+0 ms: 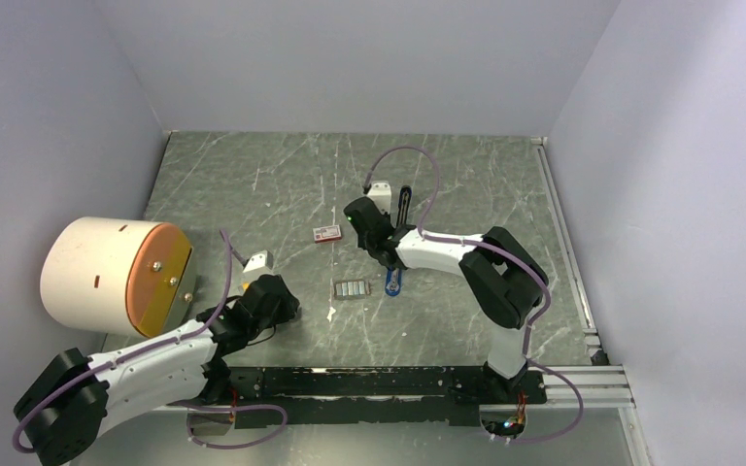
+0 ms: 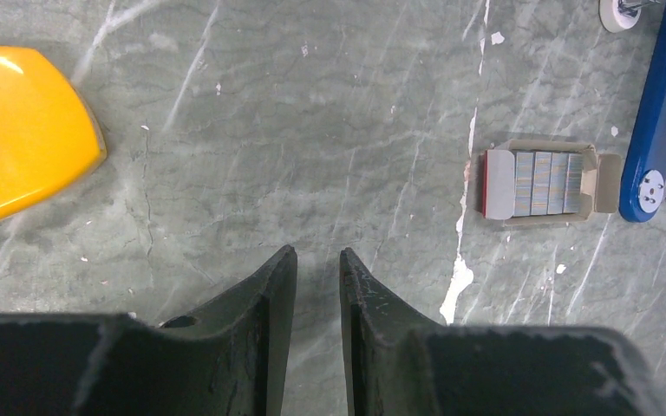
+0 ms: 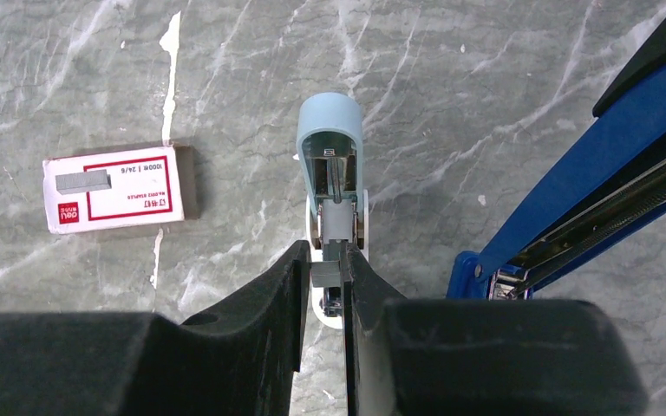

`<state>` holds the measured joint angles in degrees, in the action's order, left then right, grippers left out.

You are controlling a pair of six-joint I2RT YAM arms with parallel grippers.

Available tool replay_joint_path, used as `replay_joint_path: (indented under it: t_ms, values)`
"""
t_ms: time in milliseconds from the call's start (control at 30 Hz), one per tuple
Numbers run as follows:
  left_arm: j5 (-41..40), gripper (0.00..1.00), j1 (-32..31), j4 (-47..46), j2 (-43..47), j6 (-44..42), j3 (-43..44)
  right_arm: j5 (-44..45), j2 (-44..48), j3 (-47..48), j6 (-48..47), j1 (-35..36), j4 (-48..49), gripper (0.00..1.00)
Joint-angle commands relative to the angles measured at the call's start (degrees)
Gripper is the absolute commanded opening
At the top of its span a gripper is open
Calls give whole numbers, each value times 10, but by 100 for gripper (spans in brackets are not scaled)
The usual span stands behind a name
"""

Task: Load the staples into the stapler

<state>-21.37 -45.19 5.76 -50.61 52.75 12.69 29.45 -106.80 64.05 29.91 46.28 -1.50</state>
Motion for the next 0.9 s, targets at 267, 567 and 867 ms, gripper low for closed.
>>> replay_joint_path:
  t_ms: [267, 567, 867]
  values:
    - [4, 31, 3, -18, -5, 1, 15, -5, -3, -22, 1, -14, 35, 22]
    - [7, 31, 3, -22, -12, 1, 19, -16, -6, -24, -11, -17, 40, 22]
    - [6, 31, 3, -22, -14, 1, 18, -23, -14, -27, -13, -18, 42, 22]
